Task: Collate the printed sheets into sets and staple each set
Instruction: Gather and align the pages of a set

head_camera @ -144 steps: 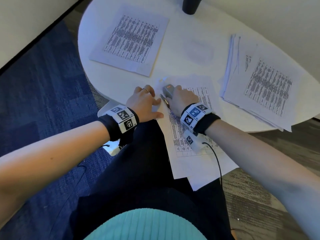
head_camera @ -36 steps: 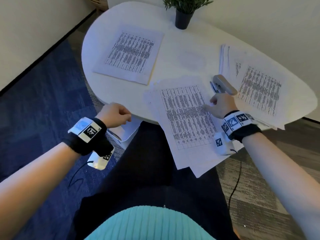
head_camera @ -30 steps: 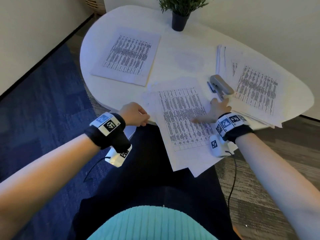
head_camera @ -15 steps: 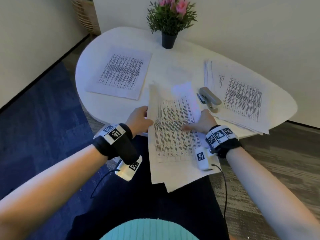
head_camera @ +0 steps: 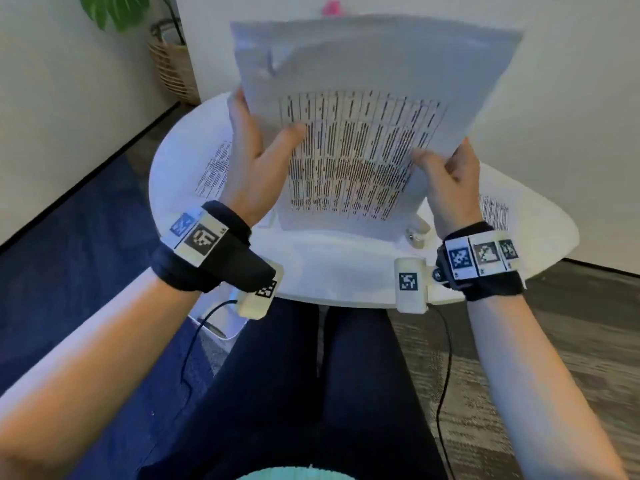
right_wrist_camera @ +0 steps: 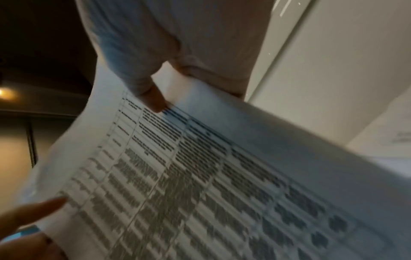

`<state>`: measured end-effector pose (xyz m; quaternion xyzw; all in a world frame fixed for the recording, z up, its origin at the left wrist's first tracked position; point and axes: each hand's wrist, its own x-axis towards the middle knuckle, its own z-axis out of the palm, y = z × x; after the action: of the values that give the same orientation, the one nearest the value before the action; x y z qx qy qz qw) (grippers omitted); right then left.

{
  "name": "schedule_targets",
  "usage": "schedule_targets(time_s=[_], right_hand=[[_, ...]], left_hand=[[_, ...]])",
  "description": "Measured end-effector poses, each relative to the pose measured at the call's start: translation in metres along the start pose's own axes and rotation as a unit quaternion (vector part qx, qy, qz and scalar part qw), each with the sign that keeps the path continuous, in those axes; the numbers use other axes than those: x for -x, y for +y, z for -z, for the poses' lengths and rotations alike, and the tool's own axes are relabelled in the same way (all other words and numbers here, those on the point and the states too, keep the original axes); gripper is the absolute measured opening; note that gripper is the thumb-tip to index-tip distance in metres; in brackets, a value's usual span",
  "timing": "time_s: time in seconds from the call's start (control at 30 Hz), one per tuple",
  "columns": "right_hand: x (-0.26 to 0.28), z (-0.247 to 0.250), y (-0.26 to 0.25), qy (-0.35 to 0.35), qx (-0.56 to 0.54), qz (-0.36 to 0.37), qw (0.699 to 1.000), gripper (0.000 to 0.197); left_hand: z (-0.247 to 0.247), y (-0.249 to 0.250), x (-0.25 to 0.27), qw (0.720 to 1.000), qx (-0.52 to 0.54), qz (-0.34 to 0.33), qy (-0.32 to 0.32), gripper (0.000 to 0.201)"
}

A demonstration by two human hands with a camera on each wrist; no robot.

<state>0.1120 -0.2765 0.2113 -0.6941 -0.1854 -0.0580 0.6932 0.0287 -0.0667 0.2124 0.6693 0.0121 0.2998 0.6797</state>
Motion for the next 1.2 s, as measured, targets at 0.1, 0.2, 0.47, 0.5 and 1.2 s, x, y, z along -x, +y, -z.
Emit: schedule_targets(time_s=[0.1, 0.2, 0.47, 0.5, 1.2], right_hand=[[-0.003, -0.003, 0.001, -0.006, 0.009, -0.001, 1.0, 0.03], [-0.001, -0.004, 0.003, -0.008, 0.007, -0.015, 1.0, 0.027], [-0.002, -0.005, 0.002, -0.002, -0.013, -0.005, 1.0, 0.02], [-0.002, -0.006, 0.003, -0.003, -0.016, -0.002, 1.0, 0.02], [-0.006, -0.006, 0.023, -0.051, 0.025, -0.05, 0.997, 0.037]], left_hand=[[0.0, 0.007, -0.005, 0.999, -0.026, -0.027, 0.003, 0.071], [-0.003, 0.009, -0.007, 0.989, -0.112, -0.097, -0.006, 0.07], [-0.001, 0.01, -0.01, 0.981, -0.138, -0.136, 0.026, 0.049], [0.0, 0.011, -0.011, 0.982, -0.131, -0.128, 0.043, 0.061], [0.011, 0.016, -0.027, 0.969, -0.178, -0.137, 0.105, 0.014]])
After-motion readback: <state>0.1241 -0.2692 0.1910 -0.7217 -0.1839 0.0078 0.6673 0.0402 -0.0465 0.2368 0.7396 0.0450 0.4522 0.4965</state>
